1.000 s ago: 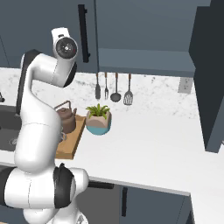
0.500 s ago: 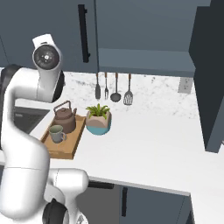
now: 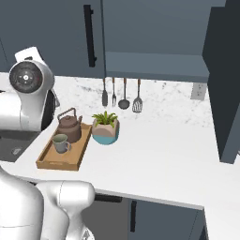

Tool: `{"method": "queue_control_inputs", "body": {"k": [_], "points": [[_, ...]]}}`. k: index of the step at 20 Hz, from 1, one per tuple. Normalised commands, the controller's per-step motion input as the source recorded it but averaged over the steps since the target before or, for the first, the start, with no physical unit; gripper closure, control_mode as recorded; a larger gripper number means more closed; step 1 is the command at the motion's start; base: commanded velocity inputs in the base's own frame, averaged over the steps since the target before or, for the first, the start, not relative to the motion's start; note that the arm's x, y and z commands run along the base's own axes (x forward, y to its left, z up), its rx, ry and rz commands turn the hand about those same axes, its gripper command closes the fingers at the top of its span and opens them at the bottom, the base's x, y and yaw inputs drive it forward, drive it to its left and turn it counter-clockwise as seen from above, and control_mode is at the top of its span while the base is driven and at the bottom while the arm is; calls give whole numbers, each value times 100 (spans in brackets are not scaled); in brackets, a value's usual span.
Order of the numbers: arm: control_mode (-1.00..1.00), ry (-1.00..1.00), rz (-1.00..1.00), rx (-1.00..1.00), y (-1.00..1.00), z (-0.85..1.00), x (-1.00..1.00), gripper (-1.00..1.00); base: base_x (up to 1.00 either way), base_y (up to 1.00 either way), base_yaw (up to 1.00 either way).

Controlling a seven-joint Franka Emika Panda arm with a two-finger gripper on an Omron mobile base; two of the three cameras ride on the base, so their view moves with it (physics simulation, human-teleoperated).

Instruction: Pick the kettle from the counter and place it on the tray. Then pick the mug from the cabinet and place it on the tray. Then close the cabinet doors.

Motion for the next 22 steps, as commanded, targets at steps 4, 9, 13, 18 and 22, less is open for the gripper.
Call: {"method": "queue_control_inputs", "body": {"k": [4, 9, 13, 18, 22], "points": [[-100, 9, 5, 0, -43, -25, -60, -100, 0, 0, 0], [-100, -2, -10, 2, -49, -4, -57, -100, 0, 0, 0], [-100, -14, -27, 10, -57, -3, -53, -100, 0, 0, 0], [-100, -5, -37, 5, -63, 0, -39, -100, 0, 0, 0], [-100, 0, -47, 0, -60, 0, -33, -100, 0, 0, 0]]}}
